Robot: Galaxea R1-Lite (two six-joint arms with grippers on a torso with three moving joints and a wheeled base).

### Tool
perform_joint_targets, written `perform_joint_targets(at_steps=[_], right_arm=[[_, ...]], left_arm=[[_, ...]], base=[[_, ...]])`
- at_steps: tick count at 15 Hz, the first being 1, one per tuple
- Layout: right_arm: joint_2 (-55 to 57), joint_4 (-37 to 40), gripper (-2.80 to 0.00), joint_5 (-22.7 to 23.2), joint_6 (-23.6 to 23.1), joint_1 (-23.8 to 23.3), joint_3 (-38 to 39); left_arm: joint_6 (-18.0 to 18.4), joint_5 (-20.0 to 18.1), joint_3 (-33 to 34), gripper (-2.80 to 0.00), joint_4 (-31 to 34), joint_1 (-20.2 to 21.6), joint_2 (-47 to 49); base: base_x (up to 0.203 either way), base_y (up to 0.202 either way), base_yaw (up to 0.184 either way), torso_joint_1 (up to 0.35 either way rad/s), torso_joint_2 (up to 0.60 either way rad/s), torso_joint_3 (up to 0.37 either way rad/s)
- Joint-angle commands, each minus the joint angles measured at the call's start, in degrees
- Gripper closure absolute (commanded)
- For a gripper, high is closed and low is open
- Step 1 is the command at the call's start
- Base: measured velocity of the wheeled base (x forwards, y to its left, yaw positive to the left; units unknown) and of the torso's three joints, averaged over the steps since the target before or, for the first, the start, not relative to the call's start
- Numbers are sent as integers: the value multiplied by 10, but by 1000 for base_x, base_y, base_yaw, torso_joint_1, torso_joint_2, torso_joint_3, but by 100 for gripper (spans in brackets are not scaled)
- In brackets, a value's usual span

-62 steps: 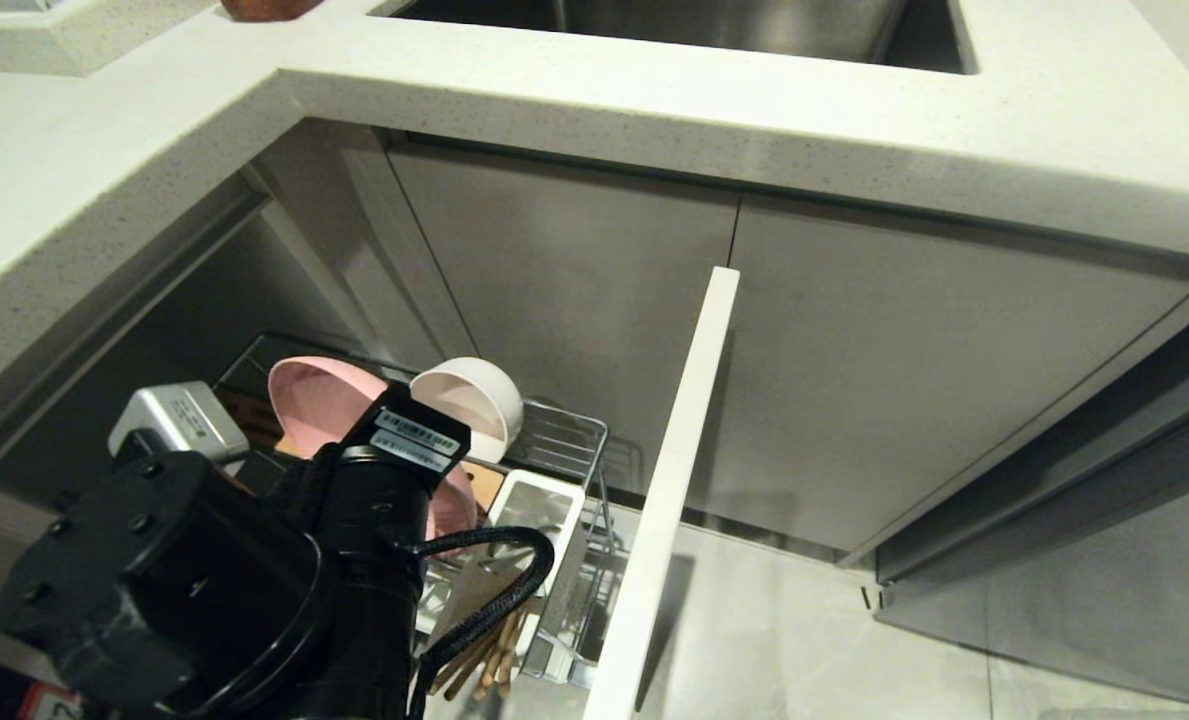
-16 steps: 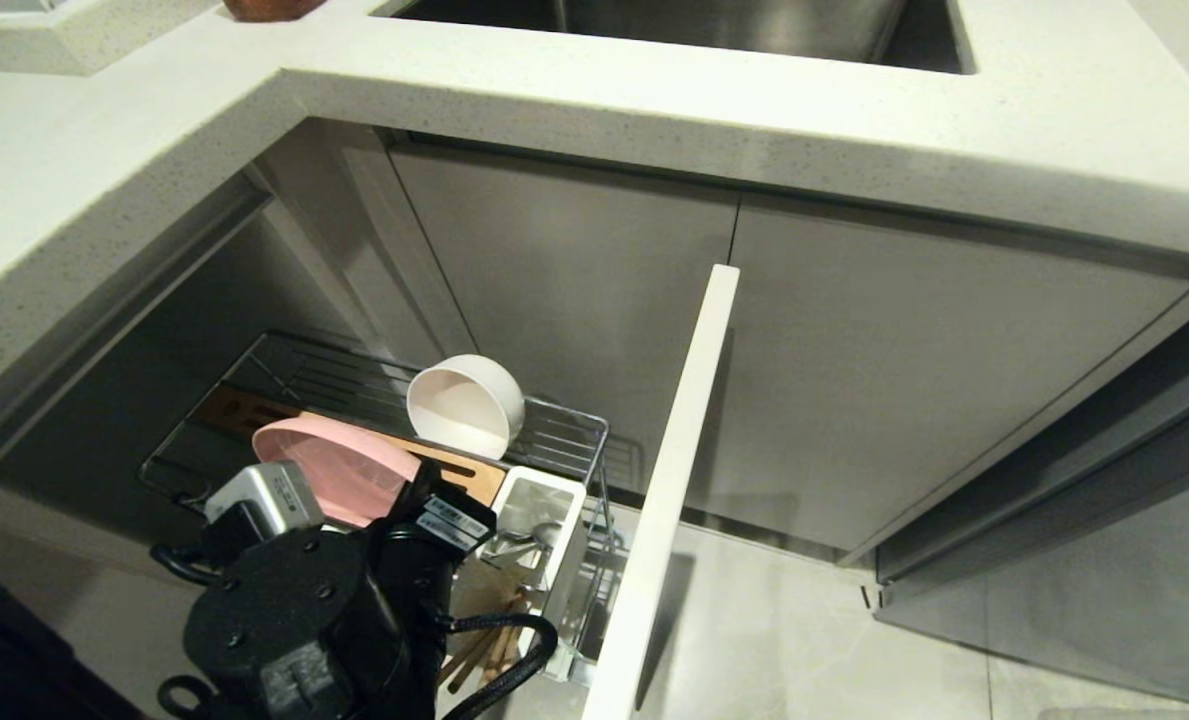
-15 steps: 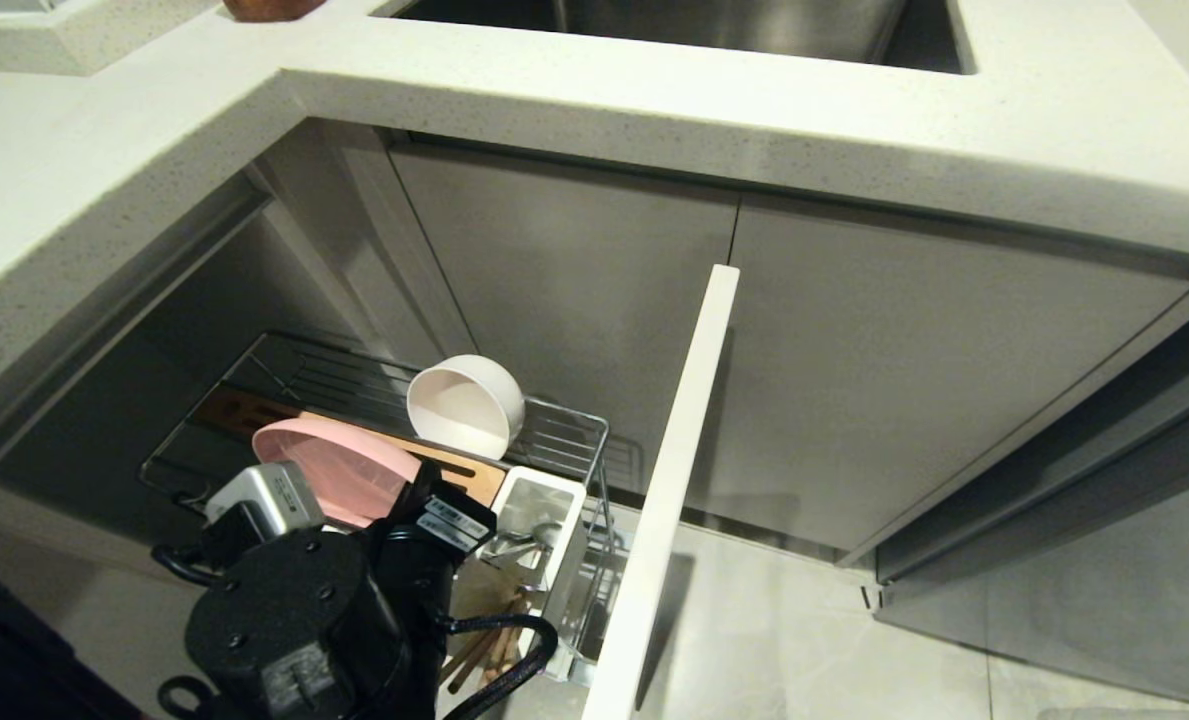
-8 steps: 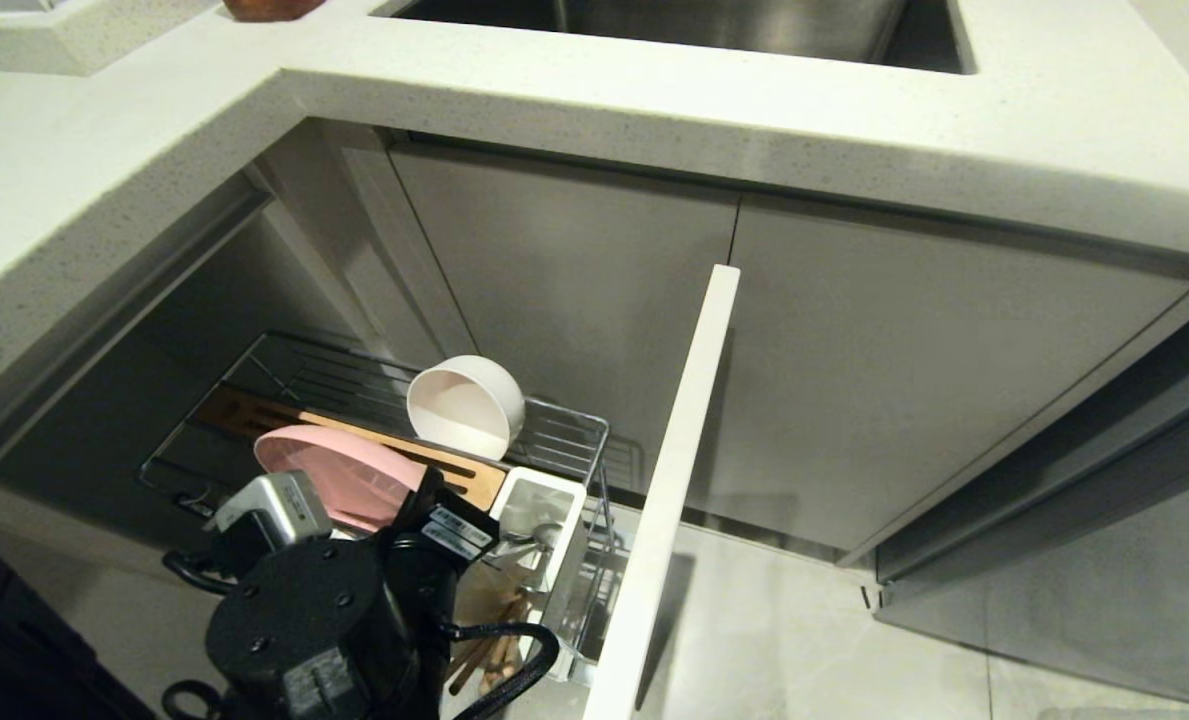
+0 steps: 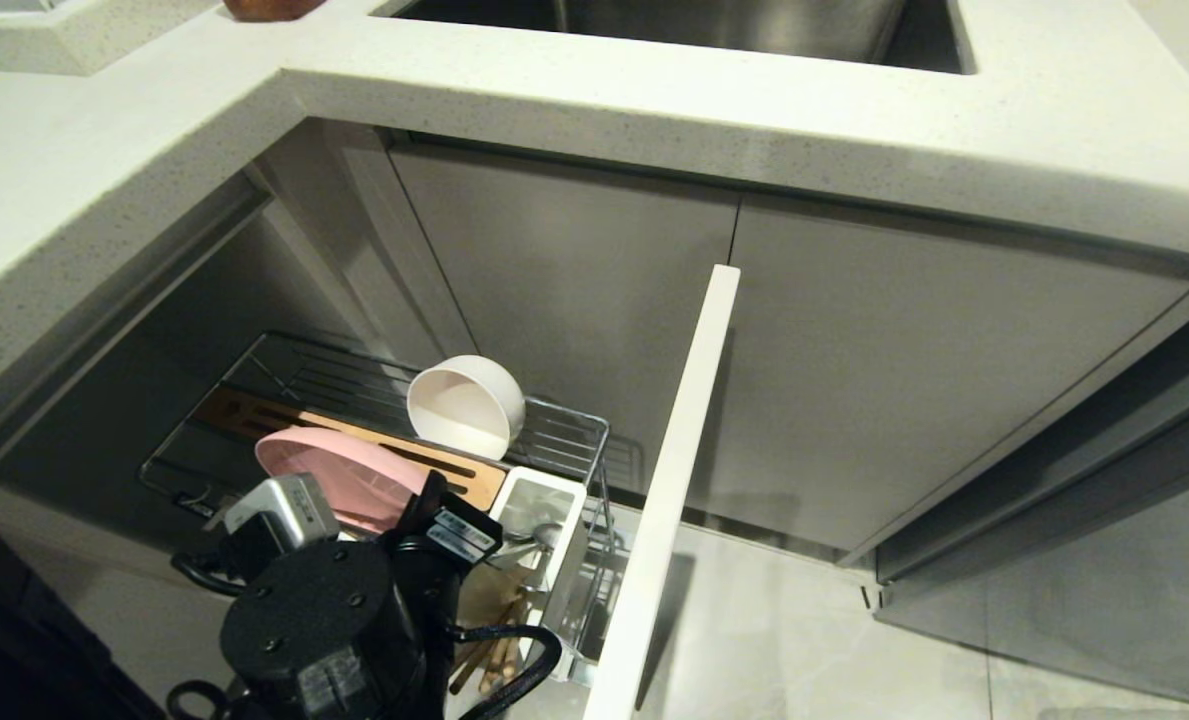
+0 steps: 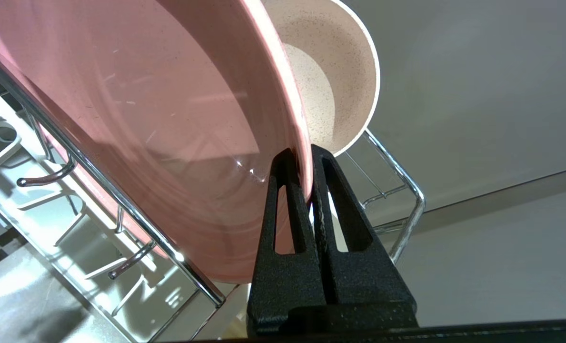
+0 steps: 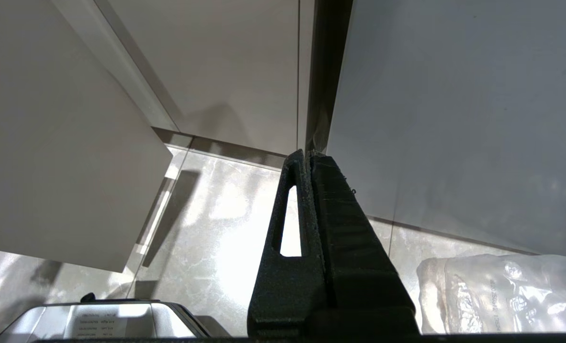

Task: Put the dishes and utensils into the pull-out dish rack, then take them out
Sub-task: Pick up the plate and place it in the cupboard

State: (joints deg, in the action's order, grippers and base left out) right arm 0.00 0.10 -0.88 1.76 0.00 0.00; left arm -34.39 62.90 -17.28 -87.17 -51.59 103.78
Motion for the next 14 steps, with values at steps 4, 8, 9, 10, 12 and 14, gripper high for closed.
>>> perform_joint_targets(at_steps=[4, 8, 9, 10, 12, 14], right_arm=[[0, 0, 0, 0, 0, 0, 1], [0, 0, 0, 0, 0, 0, 2], [0, 0, 0, 0, 0, 0, 2], [0, 0, 0, 0, 0, 0, 1], [0, 0, 0, 0, 0, 0, 1], [0, 0, 0, 0, 0, 0, 2]], left_arm=[[-3, 5, 1, 0, -5, 0, 3], [-11, 5, 1, 0, -5, 0, 9], [-12, 5, 1, 0, -5, 0, 10], [-12, 4, 1, 0, -5, 0, 11], [-11, 4, 1, 0, -5, 0, 11], [-11, 4, 1, -280, -5, 0, 10]], base=[[0, 0, 0, 0, 0, 0], [0, 0, 0, 0, 0, 0], [0, 0, 0, 0, 0, 0], [0, 0, 0, 0, 0, 0], [0, 0, 0, 0, 0, 0], [0, 0, 0, 0, 0, 0]])
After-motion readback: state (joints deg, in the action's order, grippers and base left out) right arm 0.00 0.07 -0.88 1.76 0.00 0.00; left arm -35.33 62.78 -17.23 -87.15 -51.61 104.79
